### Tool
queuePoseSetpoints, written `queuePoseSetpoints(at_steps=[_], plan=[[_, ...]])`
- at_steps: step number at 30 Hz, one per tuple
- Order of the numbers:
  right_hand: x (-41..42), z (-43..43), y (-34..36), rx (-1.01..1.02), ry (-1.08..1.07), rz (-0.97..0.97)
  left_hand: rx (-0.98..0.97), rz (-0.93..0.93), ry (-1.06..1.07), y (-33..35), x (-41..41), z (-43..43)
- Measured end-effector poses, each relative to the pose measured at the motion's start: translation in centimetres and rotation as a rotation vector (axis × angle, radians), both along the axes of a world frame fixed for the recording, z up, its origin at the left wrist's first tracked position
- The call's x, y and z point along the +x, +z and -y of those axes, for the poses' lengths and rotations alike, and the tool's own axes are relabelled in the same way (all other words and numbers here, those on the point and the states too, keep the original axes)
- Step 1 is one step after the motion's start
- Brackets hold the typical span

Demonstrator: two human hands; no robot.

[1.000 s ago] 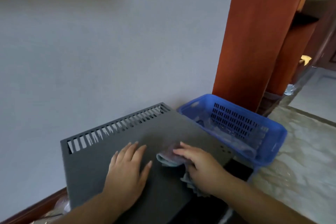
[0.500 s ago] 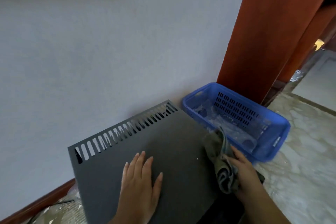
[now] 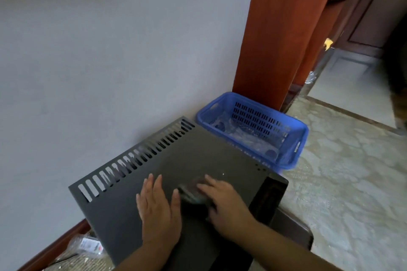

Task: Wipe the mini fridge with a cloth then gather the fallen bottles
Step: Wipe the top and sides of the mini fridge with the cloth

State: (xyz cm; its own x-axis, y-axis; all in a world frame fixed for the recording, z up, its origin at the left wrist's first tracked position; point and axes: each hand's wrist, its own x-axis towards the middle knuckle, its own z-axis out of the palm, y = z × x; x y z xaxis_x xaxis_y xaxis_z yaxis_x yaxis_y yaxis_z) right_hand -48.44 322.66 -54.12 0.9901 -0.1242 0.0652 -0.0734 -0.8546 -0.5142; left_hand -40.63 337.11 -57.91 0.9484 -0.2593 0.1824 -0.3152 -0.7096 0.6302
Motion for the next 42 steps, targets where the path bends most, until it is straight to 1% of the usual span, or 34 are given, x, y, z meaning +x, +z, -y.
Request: queuePoseSetpoints(at_steps=[1,2,3,4,5,6,7,8,9,11,12,13,15,16,17,19,21,22,24,26,28,30,32,35,37,38,40,42], plan=[[-0.1,-0.9,-1.4,-0.196,0.067,-0.066,-0.032,-0.003,0.024,0.0,0.0,-0.1],[-0.2,-1.7,-2.1,-0.295,0.059,-0.139,-0.051,-0.008,0.043,-0.1,0.1,-0.1],[0.1,-2.1,-2.3,-0.307,0.047,-0.153,-0.058,-0.012,0.065,0.0,0.3,-0.2],[0.6,-1.7,-2.6,-0.309,0.084,-0.142,-0.050,-0.005,0.085,-0.1,0.5,-0.2],[1.0,-1.1,-2.5,-0.299,0.120,-0.140,-0.018,0.020,0.103,-0.3,0.7,-0.2],[1.1,0.1,-1.8,-0.281,0.156,-0.179,0.030,0.054,0.118,-0.8,0.8,-0.2],[1.8,2.1,-2.4,-0.290,0.184,-0.107,0.082,0.089,0.130,-1.3,0.9,-0.1],[2.7,4.9,-2.9,-0.378,0.167,-0.044,0.131,0.129,0.143,-1.7,0.8,0.0],[3.7,8.3,-2.9,-0.429,0.115,-0.066,0.188,0.159,0.151,-2.1,0.7,0.4],[5.1,15.4,-2.7,-0.462,-0.104,-0.161,0.296,0.196,0.164,-2.7,0.4,1.0],[5.7,19.0,-2.6,-0.405,-0.247,-0.230,0.320,0.215,0.170,-2.6,0.5,1.2],[6.0,22.0,-2.2,-0.295,-0.393,-0.284,0.334,0.235,0.174,-2.3,0.5,1.4],[5.6,26.3,-1.8,-0.039,-0.603,-0.311,0.364,0.257,0.166,-2.0,0.3,1.5],[5.6,27.3,-1.7,0.056,-0.638,-0.253,0.362,0.252,0.159,-1.7,0.3,1.6],[5.9,27.3,-1.3,0.123,-0.635,-0.135,0.358,0.248,0.156,-1.4,0.2,1.7],[6.8,24.0,0.1,0.156,-0.491,0.057,0.373,0.216,0.150,-1.1,0.1,1.9],[7.9,18.4,0.3,0.067,-0.201,0.170,0.393,0.173,0.147,-0.9,0.1,1.9],[8.1,15.2,0.2,0.014,-0.051,0.187,0.410,0.161,0.150,-0.9,0.1,1.8],[8.7,9.0,-0.3,-0.069,0.198,0.149,0.448,0.128,0.185,-1.1,0.0,1.7],[9.1,4.4,-1.0,-0.169,0.344,0.072,0.466,0.085,0.224,-1.1,-0.1,1.6],[10.2,2.6,-2.2,-0.267,0.399,-0.007,0.467,0.070,0.243,-1.2,-0.1,1.4],[12.3,3.1,-2.8,-0.293,0.403,-0.044,0.457,0.062,0.230,-1.4,0.1,1.3],[15.1,5.4,-2.9,-0.335,0.326,-0.096,0.443,0.068,0.214,-1.8,0.2,1.4],[18.7,9.9,-2.3,-0.350,0.075,-0.214,0.431,0.045,0.182,-1.7,0.7,1.6],[19.6,12.4,-1.8,-0.331,-0.073,-0.263,0.424,0.018,0.160,-1.3,1.1,1.6],[19.5,13.5,-1.8,-0.247,-0.171,-0.281,0.428,-0.008,0.148,-1.3,1.1,1.5],[18.4,15.5,-1.3,0.012,-0.379,-0.348,0.435,-0.064,0.123,-1.0,1.0,1.3],[16.5,17.6,-1.1,0.218,-0.496,-0.407,0.450,-0.095,0.112,-0.6,0.7,1.1]])
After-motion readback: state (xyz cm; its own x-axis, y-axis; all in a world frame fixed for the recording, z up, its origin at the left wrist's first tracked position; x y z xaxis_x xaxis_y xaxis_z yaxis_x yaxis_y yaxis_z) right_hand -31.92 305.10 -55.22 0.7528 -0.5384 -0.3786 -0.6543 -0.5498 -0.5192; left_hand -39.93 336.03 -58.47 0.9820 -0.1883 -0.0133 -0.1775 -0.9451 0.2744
